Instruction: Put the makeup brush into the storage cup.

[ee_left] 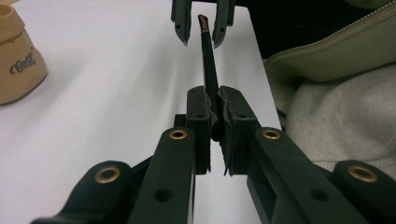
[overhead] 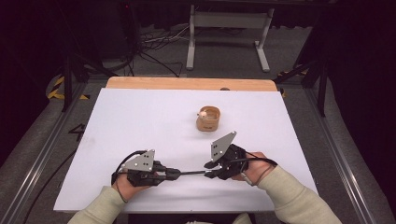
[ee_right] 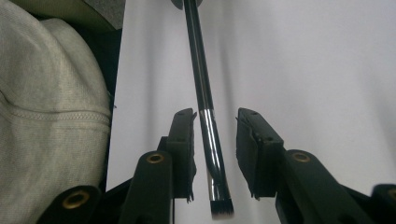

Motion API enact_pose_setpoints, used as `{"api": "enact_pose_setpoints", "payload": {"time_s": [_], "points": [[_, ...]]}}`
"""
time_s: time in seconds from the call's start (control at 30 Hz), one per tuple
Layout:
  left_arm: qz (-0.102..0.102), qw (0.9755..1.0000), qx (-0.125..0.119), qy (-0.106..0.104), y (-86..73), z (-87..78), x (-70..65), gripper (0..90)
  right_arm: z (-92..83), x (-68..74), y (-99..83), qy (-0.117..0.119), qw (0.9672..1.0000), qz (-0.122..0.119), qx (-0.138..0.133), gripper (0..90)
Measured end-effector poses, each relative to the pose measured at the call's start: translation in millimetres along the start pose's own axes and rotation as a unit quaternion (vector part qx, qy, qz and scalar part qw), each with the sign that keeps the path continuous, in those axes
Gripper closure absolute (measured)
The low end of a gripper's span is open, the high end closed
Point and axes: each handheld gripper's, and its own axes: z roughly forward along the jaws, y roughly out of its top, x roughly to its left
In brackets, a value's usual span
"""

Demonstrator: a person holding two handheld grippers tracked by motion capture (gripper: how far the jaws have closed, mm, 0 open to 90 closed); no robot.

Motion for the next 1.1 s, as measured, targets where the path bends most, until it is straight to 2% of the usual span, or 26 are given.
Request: {"api": "enact_pose_setpoints", "payload": {"time_s": [0.5, 0.77, 1.0, 1.03, 1.1], "points": [[0.0, 0.9998, -0.013, -0.013, -0.7, -2.5, 0.2, 83.0, -0.3, 1.2, -8.3, 0.017, 0.9997, -0.002, -0.017, 76.9], [0.001, 0.9998, -0.014, -0.015, -1.6, -2.6, 0.9, 82.8, -2.2, 2.7, -7.4, 0.025, 0.9993, -0.023, -0.015, 81.7], [-0.001, 0.9997, -0.018, -0.016, -1.8, -2.5, 1.2, 82.1, -5.6, 3.9, -4.1, 0.027, 0.9991, -0.031, -0.006, 82.3], [-0.004, 0.9996, -0.021, -0.017, -1.7, -2.7, 1.4, 81.7, -6.0, 4.1, -3.3, 0.027, 0.9991, -0.031, -0.005, 82.3], [-0.007, 0.9997, -0.022, -0.011, -1.0, -2.7, 1.8, 71.0, -7.8, 4.3, -0.6, 0.024, 0.9992, -0.032, 0.004, 82.4]]}}
